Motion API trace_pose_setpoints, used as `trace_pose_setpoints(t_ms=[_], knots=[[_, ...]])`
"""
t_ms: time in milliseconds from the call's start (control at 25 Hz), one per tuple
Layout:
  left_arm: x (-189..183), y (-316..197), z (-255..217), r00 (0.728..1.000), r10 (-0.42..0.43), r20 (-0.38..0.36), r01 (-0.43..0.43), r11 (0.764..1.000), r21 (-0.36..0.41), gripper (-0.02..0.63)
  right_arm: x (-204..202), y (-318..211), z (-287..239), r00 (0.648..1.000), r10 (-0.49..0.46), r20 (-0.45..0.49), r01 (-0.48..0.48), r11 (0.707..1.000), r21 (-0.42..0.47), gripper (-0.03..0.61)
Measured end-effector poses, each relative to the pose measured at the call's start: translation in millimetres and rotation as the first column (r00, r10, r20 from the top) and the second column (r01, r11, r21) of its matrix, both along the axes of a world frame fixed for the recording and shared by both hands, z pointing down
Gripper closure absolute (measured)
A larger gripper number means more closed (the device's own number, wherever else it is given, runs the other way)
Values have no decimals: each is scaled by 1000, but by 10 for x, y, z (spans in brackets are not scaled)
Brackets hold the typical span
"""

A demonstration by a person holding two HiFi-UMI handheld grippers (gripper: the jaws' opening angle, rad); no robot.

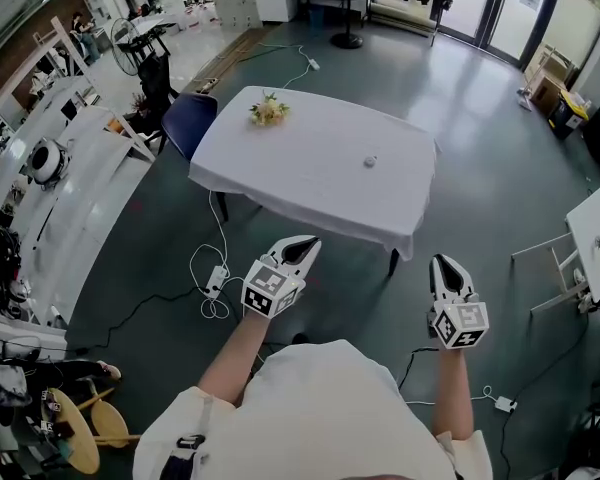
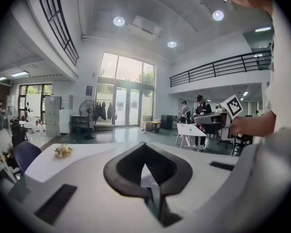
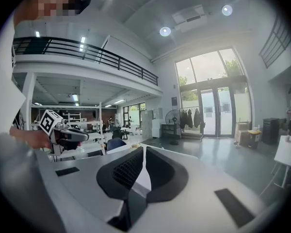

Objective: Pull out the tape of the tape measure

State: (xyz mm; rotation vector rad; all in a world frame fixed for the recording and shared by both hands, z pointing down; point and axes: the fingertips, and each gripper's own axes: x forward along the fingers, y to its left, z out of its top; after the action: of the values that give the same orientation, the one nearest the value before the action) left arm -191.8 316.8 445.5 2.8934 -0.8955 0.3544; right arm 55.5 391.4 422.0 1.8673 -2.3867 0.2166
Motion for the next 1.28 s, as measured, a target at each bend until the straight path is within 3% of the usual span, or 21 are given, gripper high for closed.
trace_pose_setpoints(t_ms=[360,440,480,560,880,1280], knots=[[-13,48,105,999,-53,7,53,999,1,603,10,65,146,1000,-27,-3,27,999,-33,531],[12,46,95,998,-61,-4,61,998,-3,600,39,60,164,1000,-31,-3,31,999,-42,507],[24,45,86,998,-64,-9,64,998,-6,595,49,60,169,999,-34,-3,34,998,-46,463],[49,46,76,997,-69,-19,69,998,-16,572,61,68,176,999,-44,-1,44,998,-51,454],[142,4,116,991,-117,-60,114,992,-54,368,186,55,248,997,-79,11,79,995,-61,454],[416,25,216,988,-146,-53,142,988,-67,322,470,12,365,993,-114,24,115,990,-83,459]])
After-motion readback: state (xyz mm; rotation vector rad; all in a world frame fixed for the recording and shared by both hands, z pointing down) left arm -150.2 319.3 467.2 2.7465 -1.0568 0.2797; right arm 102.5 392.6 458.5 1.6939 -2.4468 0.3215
